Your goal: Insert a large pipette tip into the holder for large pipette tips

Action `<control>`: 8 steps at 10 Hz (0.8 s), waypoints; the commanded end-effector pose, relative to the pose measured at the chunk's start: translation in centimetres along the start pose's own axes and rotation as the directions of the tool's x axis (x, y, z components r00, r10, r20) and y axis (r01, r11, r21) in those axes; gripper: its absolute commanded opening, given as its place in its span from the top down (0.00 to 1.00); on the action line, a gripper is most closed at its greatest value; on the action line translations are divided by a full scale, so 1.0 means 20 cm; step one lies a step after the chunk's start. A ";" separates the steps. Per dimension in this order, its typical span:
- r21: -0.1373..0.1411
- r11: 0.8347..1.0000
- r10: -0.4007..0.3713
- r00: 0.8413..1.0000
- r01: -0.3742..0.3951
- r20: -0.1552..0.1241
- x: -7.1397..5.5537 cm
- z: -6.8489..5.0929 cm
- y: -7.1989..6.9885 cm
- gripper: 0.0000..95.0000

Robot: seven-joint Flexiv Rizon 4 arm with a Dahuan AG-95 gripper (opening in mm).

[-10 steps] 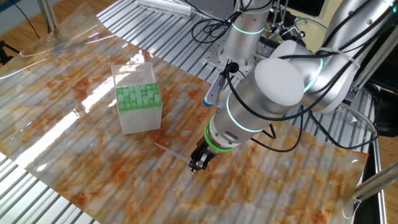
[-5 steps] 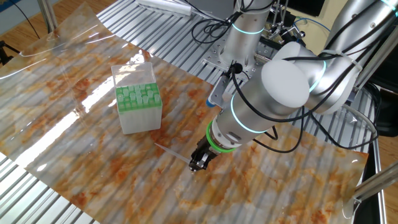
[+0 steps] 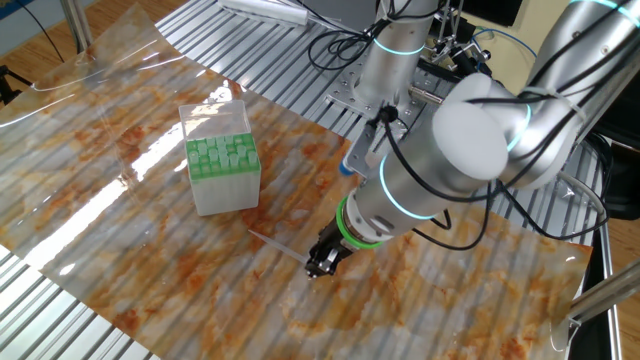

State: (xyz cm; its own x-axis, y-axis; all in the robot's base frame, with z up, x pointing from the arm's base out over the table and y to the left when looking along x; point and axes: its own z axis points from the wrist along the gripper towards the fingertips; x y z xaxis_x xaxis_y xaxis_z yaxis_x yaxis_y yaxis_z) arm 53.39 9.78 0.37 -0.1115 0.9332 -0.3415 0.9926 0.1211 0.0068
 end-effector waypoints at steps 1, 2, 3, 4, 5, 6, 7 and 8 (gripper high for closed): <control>0.001 1.000 -0.001 1.000 0.001 0.009 0.01 0.00 0.01 0.60; 0.001 1.000 0.000 1.000 0.000 0.010 0.01 0.00 0.01 0.60; 0.000 1.000 0.001 1.000 -0.001 0.011 0.01 0.00 0.01 0.60; -0.001 1.000 0.003 1.000 -0.003 0.015 0.01 0.00 0.01 0.60; -0.004 1.000 0.009 1.000 -0.009 0.022 0.01 0.00 0.01 0.60; -0.006 1.000 0.010 1.000 -0.010 0.028 0.01 0.00 0.01 0.60; -0.007 1.000 0.010 0.999 -0.009 0.039 0.01 0.00 0.01 0.60; -0.007 1.000 0.010 0.999 -0.009 0.045 0.01 0.00 0.01 0.60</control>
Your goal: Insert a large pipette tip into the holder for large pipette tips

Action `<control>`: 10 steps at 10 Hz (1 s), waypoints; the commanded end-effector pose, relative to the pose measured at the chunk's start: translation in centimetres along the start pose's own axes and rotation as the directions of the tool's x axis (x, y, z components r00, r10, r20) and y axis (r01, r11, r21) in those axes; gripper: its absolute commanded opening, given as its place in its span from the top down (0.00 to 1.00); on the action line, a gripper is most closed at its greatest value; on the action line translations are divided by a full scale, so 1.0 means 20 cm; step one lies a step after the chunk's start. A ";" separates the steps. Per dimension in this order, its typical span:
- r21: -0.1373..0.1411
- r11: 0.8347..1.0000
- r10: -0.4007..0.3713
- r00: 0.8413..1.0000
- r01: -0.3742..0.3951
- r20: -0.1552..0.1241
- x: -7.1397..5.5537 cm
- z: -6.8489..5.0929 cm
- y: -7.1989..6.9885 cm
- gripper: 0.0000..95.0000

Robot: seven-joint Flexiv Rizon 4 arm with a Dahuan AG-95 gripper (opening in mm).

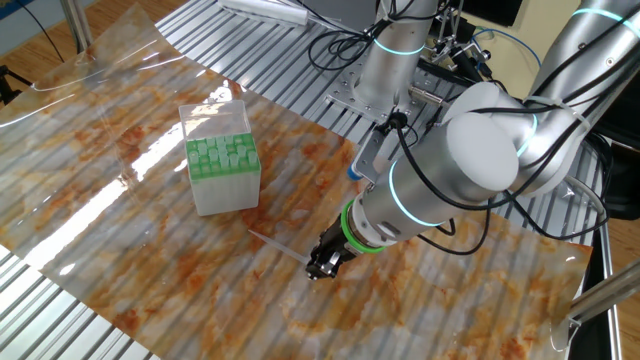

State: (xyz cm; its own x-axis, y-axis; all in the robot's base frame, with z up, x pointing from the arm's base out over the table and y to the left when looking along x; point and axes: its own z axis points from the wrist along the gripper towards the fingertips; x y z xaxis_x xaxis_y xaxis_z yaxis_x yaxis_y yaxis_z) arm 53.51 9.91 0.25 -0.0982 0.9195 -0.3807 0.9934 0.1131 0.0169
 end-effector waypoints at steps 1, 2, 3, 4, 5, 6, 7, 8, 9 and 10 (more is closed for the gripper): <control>0.000 1.000 -0.003 1.000 0.003 0.017 0.00 0.00 0.00 0.60; -0.002 1.000 -0.002 1.000 0.002 0.020 0.00 0.00 0.00 0.60; -0.002 1.000 -0.002 1.000 0.002 0.021 0.00 0.00 0.00 0.60; -0.004 1.000 -0.001 1.000 0.001 0.024 0.00 0.00 0.00 0.60; -0.006 1.000 0.001 1.000 -0.001 0.027 0.00 0.00 0.00 0.60; -0.009 1.000 0.000 1.000 0.001 0.032 0.00 0.00 0.00 0.60; -0.012 1.000 0.000 0.999 0.001 0.037 0.00 0.00 0.00 0.60; -0.012 1.000 -0.001 0.999 0.002 0.036 0.00 0.00 0.00 0.60; -0.013 1.000 -0.003 0.999 0.003 0.036 0.00 0.00 0.00 0.60; -0.016 1.000 -0.005 0.999 0.006 0.035 0.00 0.00 0.00 0.60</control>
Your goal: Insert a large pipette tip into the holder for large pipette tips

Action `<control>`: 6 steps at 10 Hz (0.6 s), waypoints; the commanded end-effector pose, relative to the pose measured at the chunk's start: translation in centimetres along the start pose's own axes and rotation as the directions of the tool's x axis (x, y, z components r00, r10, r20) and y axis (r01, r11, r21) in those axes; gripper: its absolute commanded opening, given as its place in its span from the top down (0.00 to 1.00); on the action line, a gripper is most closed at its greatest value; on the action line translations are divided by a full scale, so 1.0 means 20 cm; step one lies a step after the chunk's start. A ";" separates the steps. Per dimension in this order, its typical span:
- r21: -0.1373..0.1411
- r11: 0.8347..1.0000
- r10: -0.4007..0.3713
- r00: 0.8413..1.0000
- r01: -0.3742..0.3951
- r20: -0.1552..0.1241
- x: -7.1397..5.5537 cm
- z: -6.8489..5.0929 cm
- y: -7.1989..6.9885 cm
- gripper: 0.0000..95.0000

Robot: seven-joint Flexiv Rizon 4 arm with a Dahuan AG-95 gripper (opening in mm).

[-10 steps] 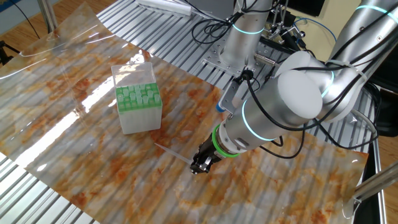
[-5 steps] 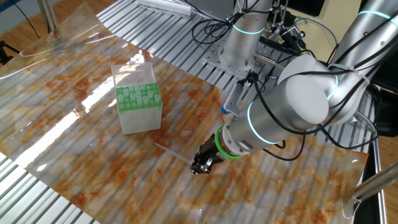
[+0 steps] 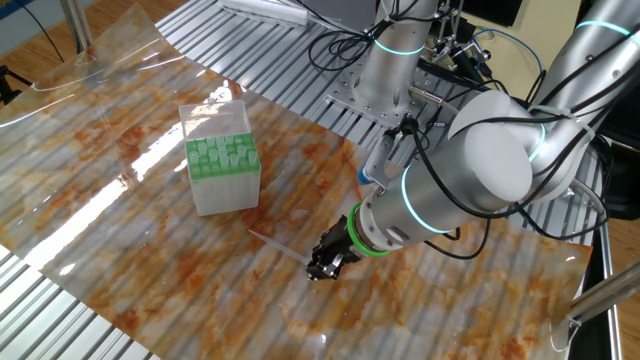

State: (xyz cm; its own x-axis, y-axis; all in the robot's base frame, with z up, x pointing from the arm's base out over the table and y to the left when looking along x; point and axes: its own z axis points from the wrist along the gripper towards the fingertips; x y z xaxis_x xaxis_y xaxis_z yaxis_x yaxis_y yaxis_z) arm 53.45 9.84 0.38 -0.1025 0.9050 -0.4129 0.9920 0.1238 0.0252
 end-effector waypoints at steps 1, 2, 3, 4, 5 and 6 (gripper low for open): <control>-0.008 1.000 0.002 1.000 -0.002 0.001 0.00 0.00 0.00 0.80; -0.013 1.000 0.004 1.000 -0.004 0.000 0.00 0.00 0.00 0.80; -0.029 1.000 0.007 1.000 -0.007 0.002 0.00 0.00 0.00 0.80; -0.029 1.000 0.006 1.000 -0.006 0.006 0.00 0.00 0.00 1.00; -0.036 0.999 0.005 1.000 -0.004 0.003 0.00 0.00 0.00 1.00; -0.038 0.999 0.002 1.000 -0.002 0.002 0.00 0.00 0.00 1.00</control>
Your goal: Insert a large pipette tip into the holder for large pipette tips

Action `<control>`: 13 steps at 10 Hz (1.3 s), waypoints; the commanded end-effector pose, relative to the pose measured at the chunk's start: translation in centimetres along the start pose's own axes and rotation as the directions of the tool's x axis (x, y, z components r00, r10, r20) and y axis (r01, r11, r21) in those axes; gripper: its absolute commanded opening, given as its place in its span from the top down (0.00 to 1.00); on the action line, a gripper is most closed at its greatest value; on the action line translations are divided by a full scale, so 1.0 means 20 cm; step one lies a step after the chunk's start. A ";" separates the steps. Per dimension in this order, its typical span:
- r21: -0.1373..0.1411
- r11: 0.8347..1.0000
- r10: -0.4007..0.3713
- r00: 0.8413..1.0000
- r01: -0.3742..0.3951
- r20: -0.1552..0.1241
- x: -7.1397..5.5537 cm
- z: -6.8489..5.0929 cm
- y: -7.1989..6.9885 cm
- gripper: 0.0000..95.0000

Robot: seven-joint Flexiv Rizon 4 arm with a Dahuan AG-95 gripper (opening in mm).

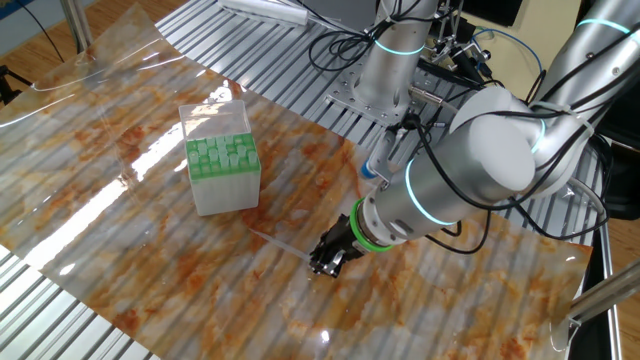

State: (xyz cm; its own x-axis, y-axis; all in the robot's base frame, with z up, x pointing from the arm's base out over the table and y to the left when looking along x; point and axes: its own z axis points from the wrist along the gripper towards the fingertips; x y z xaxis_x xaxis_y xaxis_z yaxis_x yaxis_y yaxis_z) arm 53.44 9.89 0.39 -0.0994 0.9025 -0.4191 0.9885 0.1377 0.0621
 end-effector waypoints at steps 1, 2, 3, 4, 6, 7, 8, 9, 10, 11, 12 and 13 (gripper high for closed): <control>-0.001 1.000 -0.003 1.000 0.003 -0.006 0.00 0.00 0.00 1.00; -0.002 1.000 -0.004 1.000 0.004 -0.008 0.00 0.00 0.00 1.00; -0.002 1.000 -0.003 1.000 0.003 -0.009 0.00 0.00 0.00 1.00; 0.000 1.000 -0.009 1.000 0.009 -0.011 0.00 -0.01 0.00 1.00; 0.005 0.999 -0.036 0.999 0.036 -0.017 0.01 -0.03 -0.01 1.00; 0.008 0.999 -0.048 0.999 0.048 -0.023 0.00 -0.03 -0.01 1.00; 0.007 0.998 -0.064 0.997 0.064 -0.040 -0.01 -0.04 -0.01 1.00; 0.007 0.997 -0.079 0.995 0.080 -0.053 -0.02 -0.05 -0.01 1.00; 0.005 0.996 -0.094 0.993 0.094 -0.065 -0.04 -0.07 -0.01 1.00; 0.002 0.994 -0.110 0.991 0.111 -0.078 -0.05 -0.08 -0.01 1.00; -0.002 0.991 -0.131 0.988 0.131 -0.086 -0.06 -0.10 -0.02 1.00; -0.005 0.989 -0.149 0.985 0.149 -0.092 -0.07 -0.12 -0.02 1.00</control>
State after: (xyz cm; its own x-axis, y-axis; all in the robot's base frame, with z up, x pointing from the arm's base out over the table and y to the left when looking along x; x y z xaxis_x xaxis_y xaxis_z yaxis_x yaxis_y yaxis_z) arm 52.94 9.62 2.96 -0.2505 0.9065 -0.3397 0.9635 0.2677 0.0037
